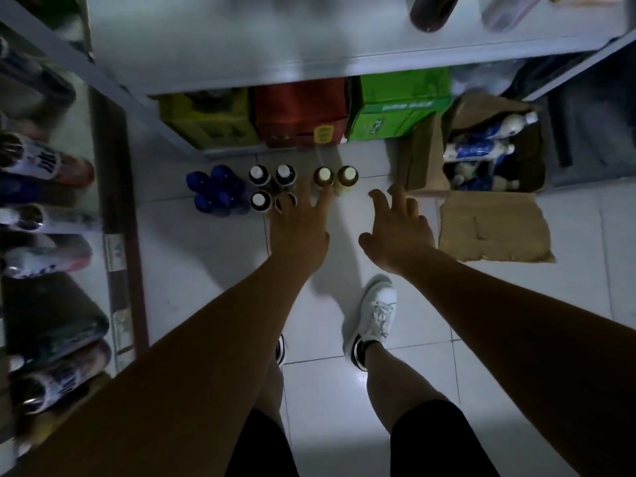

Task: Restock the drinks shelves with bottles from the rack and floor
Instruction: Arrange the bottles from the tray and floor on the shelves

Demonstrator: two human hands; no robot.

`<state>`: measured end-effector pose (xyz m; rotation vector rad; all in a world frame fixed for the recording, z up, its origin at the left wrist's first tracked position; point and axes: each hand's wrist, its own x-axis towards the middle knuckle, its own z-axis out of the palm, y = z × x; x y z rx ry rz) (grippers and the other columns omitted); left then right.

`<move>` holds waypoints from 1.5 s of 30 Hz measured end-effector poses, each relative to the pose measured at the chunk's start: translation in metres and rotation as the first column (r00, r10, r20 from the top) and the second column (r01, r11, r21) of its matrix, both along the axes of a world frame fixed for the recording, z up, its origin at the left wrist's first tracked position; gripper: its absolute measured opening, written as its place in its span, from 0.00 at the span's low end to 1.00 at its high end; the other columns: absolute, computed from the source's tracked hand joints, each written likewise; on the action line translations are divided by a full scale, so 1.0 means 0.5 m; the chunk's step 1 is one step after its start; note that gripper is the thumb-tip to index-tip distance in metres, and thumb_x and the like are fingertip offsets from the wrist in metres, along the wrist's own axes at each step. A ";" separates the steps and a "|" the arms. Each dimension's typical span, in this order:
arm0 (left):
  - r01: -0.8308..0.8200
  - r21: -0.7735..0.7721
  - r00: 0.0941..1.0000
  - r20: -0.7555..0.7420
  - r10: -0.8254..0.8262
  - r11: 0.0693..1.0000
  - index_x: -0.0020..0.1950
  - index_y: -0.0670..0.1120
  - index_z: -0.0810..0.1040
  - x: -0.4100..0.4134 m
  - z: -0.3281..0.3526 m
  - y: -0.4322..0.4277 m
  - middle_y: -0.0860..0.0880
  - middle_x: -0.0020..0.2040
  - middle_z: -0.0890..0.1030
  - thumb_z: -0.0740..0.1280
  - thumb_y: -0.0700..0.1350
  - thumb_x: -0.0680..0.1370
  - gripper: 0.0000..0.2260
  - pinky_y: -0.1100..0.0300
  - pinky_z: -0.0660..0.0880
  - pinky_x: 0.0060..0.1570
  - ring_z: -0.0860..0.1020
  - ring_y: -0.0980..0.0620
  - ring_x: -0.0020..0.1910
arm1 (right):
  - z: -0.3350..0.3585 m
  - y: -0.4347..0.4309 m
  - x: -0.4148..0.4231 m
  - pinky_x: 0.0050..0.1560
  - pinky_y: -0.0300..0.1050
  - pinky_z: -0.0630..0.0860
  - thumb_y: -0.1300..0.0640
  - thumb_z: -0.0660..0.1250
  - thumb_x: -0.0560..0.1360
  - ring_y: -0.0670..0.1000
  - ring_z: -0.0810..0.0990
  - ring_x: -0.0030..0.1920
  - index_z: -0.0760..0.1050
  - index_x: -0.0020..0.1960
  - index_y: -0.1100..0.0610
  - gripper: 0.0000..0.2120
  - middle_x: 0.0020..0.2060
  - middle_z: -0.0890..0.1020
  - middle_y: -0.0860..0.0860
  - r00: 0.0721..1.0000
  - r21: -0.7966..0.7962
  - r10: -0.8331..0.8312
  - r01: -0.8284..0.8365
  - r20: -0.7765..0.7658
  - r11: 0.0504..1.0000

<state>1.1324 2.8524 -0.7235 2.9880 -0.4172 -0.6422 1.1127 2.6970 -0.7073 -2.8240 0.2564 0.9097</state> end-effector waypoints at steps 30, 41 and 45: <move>-0.672 -0.607 0.704 -0.345 0.621 0.424 0.65 0.43 0.73 0.198 -0.733 -0.121 0.51 0.51 0.78 0.73 0.34 0.71 0.24 0.68 0.69 0.45 0.77 0.52 0.50 | -0.737 -0.044 0.175 0.57 0.44 0.72 0.61 0.77 0.69 0.46 0.73 0.57 0.68 0.68 0.52 0.31 0.55 0.76 0.45 0.731 0.650 -0.681 0.505 0.026 0.567; -0.671 -0.609 0.738 -0.492 0.462 0.424 0.55 0.52 0.76 0.043 -0.393 -0.089 0.55 0.50 0.80 0.80 0.37 0.63 0.25 0.64 0.74 0.49 0.78 0.54 0.52 | -0.407 -0.018 -0.027 0.62 0.60 0.76 0.58 0.79 0.66 0.55 0.79 0.60 0.75 0.63 0.52 0.27 0.57 0.82 0.51 0.559 0.683 -0.826 0.632 -0.075 0.365; -0.695 -0.615 0.713 -0.522 0.467 0.373 0.54 0.56 0.76 -0.015 -0.165 -0.043 0.57 0.49 0.81 0.81 0.42 0.63 0.25 0.57 0.77 0.57 0.80 0.54 0.54 | -0.185 -0.014 -0.085 0.62 0.58 0.75 0.61 0.79 0.67 0.52 0.79 0.55 0.76 0.61 0.55 0.24 0.52 0.81 0.48 0.602 0.722 -0.793 0.591 -0.098 0.360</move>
